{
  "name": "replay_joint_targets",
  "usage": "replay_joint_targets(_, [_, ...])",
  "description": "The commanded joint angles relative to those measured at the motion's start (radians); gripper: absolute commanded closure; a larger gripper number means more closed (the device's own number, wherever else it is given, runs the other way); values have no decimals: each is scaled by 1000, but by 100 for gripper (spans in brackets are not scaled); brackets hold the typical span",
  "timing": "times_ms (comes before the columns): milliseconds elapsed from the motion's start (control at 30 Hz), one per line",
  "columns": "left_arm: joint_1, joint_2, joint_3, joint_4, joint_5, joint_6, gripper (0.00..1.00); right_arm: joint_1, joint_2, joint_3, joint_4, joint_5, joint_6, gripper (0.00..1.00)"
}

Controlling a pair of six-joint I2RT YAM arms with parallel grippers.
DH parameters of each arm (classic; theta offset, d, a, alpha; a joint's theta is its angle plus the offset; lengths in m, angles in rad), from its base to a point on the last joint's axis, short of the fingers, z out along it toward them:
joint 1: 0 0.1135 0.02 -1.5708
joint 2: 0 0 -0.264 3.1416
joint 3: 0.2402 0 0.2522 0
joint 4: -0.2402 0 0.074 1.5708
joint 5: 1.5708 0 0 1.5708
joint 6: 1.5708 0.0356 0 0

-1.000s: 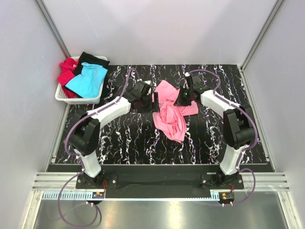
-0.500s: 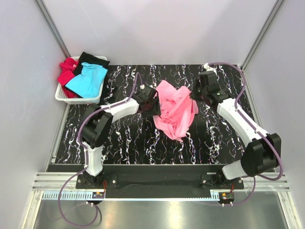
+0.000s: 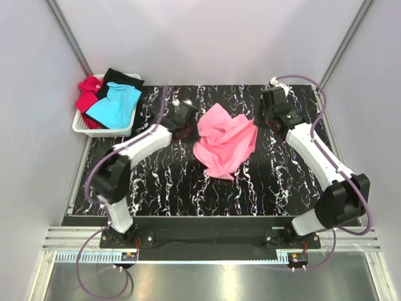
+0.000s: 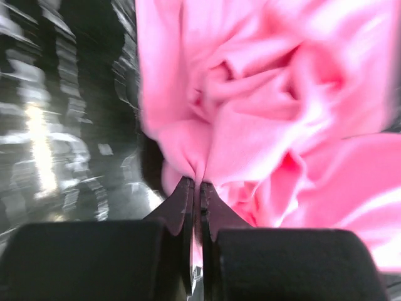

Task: Fold and stack the t-shirts
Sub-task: Flatten the tshirt out

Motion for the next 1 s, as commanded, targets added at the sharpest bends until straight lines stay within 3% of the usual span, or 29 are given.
replay_joint_targets(0, [69,-219,34,-27,-92,39,100,-2,24,141,-22,60,-60,100])
replay_joint_targets(133, [112,-323,46,-102,-181,47,100,-8,79,265,-58,68,-81,100])
replay_joint_targets(300, [173,-469,119,-171,-278,38,100,-11,223,548,-76,-51,-107,100])
replay_joint_targets(433, [170,-579,161,-234,-344,33,100,-10,388,881,-165,-113,-121,100])
replay_joint_targets(533, [111,-656,77,-235,-350,-19,100,-11,453,999,-223,-50,-166,100])
replay_joint_targets(633, [2,-641,-40,-225,-363,-78,100,-19,517,1026,-274,13,-206,100])
replay_joint_targets(767, [-101,-541,-165,-186,-336,-164,100,-50,576,945,-285,21,-184,100])
replay_joint_targets(967, [-184,-379,-178,-127,-297,-175,96,-110,702,894,-265,20,-218,100])
